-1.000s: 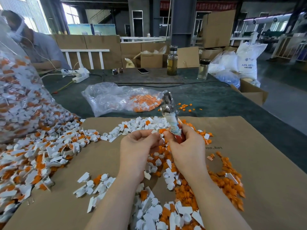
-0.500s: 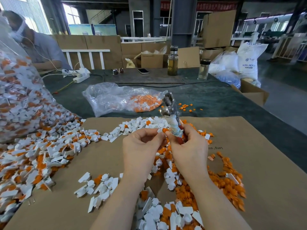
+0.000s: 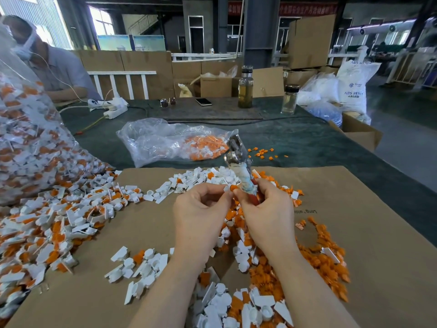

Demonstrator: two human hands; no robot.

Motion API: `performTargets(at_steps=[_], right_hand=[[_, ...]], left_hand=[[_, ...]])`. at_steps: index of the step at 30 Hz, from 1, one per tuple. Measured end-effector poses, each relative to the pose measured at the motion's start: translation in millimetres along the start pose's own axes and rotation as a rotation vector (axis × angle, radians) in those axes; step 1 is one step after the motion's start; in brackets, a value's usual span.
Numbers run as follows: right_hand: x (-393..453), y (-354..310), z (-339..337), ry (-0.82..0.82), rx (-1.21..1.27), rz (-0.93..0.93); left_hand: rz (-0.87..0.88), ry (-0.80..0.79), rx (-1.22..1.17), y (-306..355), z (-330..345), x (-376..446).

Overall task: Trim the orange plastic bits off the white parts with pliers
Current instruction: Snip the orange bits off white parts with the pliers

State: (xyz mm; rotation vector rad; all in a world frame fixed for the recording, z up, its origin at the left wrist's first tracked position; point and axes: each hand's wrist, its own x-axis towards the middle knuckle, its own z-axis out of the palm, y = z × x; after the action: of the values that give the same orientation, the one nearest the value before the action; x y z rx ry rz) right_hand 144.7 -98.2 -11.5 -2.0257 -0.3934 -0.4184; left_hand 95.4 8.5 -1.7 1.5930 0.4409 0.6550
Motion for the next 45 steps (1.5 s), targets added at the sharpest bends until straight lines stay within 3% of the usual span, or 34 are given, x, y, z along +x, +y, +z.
performTargets(at_steps=[10, 16, 26, 45], right_hand=[[2, 1, -2, -0.14, 0.039, 0.006], [5, 2, -17, -0.299, 0.333, 0.14], [9, 9, -38, -0.643, 0.142, 0.099], [7, 7, -36, -0.706, 0.038, 0.02]], left_hand=[[-0.021, 0.032, -0.013, -6, -2, 5], [-0.039, 0.008, -0.178, -5, -9, 9], [0.017, 0.004, -0.298, -5, -19, 14], [0.106, -0.024, -0.267, -6, -27, 18]])
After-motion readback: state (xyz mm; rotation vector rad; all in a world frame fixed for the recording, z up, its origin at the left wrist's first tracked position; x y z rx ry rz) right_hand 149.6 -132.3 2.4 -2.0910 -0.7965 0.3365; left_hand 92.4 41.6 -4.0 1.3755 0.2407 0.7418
